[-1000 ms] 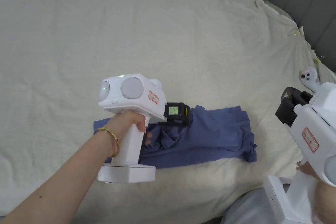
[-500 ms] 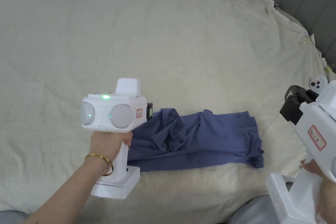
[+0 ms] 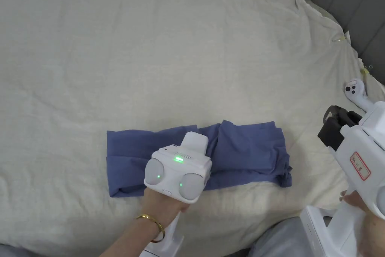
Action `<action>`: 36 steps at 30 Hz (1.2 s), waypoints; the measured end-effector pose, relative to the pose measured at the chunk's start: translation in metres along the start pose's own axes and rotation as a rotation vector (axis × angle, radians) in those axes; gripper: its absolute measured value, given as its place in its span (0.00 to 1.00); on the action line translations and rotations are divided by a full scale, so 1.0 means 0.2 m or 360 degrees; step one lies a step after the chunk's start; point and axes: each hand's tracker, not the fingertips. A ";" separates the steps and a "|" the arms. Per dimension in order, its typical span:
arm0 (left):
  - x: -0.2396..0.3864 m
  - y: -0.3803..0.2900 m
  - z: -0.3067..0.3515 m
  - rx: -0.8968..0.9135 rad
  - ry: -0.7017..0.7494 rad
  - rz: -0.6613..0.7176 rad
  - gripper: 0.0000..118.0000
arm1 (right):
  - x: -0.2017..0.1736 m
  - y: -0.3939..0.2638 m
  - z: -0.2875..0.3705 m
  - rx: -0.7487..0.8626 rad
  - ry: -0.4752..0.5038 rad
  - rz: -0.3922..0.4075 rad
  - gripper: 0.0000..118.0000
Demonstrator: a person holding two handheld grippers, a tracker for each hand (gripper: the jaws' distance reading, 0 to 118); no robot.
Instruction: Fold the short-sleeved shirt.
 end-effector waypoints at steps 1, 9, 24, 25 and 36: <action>0.00 0.01 0.01 -0.0004 -0.0011 0.0025 0.00 | 0.00 0.00 0.00 -0.0003 0.0000 -0.0004 0.00; -0.09 0.13 0.18 0.0030 -0.0357 0.0183 0.00 | -0.02 0.01 0.01 0.0006 0.0017 -0.0015 0.00; -1.14 0.22 0.49 0.0135 -0.0426 0.1043 0.10 | -0.13 0.03 0.02 0.0017 0.0097 0.0000 0.00; -1.20 0.18 0.48 0.0097 -0.0446 0.1092 0.20 | -0.14 0.03 0.01 0.0010 0.0106 0.0006 0.00; -1.39 -0.19 0.40 -0.0067 -0.0680 0.1453 1.00 | -0.20 0.02 0.00 -0.0012 0.0132 0.0066 0.00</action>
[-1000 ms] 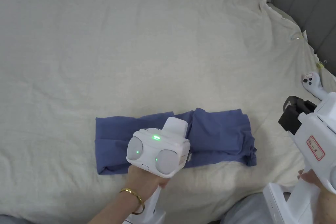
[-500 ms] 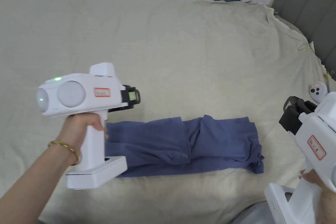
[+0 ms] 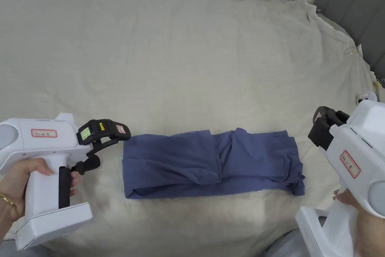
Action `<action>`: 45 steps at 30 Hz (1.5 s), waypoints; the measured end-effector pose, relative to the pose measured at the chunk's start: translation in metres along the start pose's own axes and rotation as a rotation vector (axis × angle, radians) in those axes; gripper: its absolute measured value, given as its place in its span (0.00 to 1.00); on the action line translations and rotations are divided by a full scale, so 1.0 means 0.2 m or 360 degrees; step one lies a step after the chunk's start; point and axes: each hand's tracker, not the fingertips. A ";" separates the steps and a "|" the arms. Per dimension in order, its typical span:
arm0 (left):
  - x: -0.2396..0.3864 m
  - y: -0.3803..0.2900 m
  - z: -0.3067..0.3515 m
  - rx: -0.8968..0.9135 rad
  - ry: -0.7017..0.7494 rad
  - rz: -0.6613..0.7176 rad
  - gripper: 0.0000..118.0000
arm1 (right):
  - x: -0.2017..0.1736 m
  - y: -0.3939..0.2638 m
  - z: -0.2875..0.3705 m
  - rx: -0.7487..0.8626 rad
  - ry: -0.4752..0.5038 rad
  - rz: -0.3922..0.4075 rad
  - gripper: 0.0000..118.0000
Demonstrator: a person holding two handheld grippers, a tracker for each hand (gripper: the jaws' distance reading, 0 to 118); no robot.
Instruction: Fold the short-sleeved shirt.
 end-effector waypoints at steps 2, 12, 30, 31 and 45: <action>-0.03 -0.03 -0.04 -0.0085 0.0004 -0.0018 1.00 | 0.00 0.00 0.00 -0.0007 -0.0009 -0.0002 0.00; -0.03 -0.09 -0.20 -0.0254 -0.0203 -0.0007 0.72 | 0.00 -0.03 -0.02 -0.0050 -0.0047 0.0021 0.00; 0.22 -0.07 -0.19 -0.0160 0.0206 -0.0292 0.07 | -0.03 -0.05 -0.04 -0.0098 -0.0032 0.0036 0.00; 0.24 -0.05 -0.16 -0.0153 0.0218 -0.0280 0.07 | -0.04 -0.04 -0.04 -0.0094 -0.0029 0.0046 0.00; 0.11 0.26 0.63 0.0016 0.1126 -0.0586 0.07 | -0.13 -0.03 -0.08 -0.0068 0.0082 0.0021 0.00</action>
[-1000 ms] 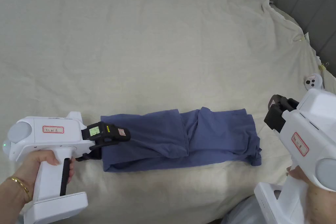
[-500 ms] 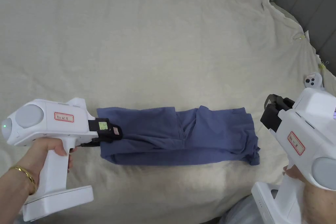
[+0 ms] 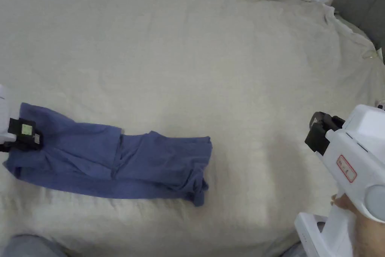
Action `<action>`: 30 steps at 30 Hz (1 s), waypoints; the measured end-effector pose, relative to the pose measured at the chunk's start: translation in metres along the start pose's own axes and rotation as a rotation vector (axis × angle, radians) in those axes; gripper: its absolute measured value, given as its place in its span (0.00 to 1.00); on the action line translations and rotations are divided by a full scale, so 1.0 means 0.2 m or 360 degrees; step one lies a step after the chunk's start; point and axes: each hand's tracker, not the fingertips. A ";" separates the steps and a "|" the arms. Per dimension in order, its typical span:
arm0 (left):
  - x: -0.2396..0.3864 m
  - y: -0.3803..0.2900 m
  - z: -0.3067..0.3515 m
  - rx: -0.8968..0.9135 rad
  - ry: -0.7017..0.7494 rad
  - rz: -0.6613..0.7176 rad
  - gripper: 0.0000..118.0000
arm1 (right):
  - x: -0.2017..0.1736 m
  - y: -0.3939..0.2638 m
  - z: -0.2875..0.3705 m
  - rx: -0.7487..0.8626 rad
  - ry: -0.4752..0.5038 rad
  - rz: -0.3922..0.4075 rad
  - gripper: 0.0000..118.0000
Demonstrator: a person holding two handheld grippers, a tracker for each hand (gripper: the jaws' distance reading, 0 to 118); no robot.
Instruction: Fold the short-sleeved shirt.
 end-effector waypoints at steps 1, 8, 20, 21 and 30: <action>-0.01 0.01 0.02 -0.0005 0.0139 -0.0089 0.07 | -0.01 0.00 0.00 0.0002 0.0010 -0.0002 0.00; 0.27 0.02 0.10 -0.0007 0.0462 -0.0562 0.07 | -0.06 0.01 -0.01 0.0011 0.0056 0.0009 0.00; 0.90 -0.04 0.13 0.0003 -0.0075 -0.0760 0.07 | 0.07 -0.04 0.04 0.0016 0.0009 -0.0089 0.00; 0.93 -0.05 0.10 -0.0010 -0.0112 -0.0757 0.07 | 0.09 -0.04 0.05 0.0014 0.0004 -0.0094 0.00; 1.26 -0.15 -0.29 -0.0192 -0.0079 -0.0787 0.07 | 0.16 -0.04 0.09 0.0031 -0.0048 -0.0119 0.00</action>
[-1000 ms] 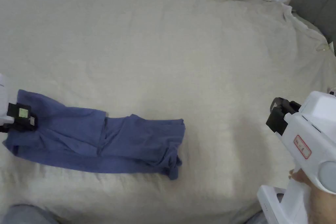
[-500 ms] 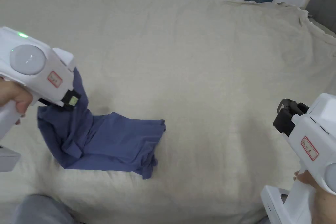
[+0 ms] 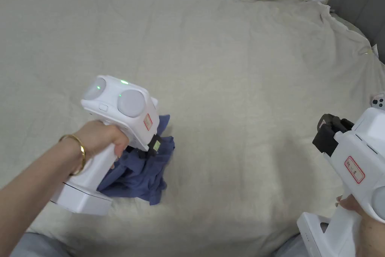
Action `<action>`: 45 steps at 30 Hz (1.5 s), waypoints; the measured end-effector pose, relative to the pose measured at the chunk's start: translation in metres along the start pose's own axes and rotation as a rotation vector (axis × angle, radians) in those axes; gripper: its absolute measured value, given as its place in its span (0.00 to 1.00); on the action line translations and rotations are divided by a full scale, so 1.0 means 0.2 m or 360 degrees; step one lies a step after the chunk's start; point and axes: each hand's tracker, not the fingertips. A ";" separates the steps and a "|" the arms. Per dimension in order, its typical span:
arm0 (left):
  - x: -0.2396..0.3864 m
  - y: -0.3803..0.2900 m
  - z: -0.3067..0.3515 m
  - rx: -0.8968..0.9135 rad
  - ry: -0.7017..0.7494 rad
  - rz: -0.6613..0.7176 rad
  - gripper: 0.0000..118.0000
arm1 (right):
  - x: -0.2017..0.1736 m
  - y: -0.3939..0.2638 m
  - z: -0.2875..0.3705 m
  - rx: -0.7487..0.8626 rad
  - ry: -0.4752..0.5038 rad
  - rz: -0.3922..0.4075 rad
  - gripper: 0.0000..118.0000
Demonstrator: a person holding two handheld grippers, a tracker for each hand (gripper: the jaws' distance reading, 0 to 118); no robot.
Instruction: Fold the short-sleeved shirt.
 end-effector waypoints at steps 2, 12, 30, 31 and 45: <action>0.05 -0.01 -0.10 -0.0062 0.0031 -0.0013 0.07 | 0.01 0.00 0.01 0.0002 -0.0008 -0.0001 0.00; -0.04 -0.01 -0.10 0.0077 -0.0397 0.0409 0.89 | 0.01 0.01 0.02 0.0000 -0.0036 0.0017 0.00; -0.12 -0.31 0.02 0.0826 0.0026 0.0611 0.00 | -0.09 0.03 -0.02 -0.0006 0.0001 0.0031 0.00; -0.11 -0.33 -0.05 0.0880 0.0063 0.0579 0.00 | -0.10 0.03 -0.02 -0.0007 0.0002 0.0038 0.00; 0.39 -0.53 -0.42 0.0872 0.0497 -0.0301 0.00 | -0.10 0.00 -0.01 -0.0056 -0.0031 0.0071 0.00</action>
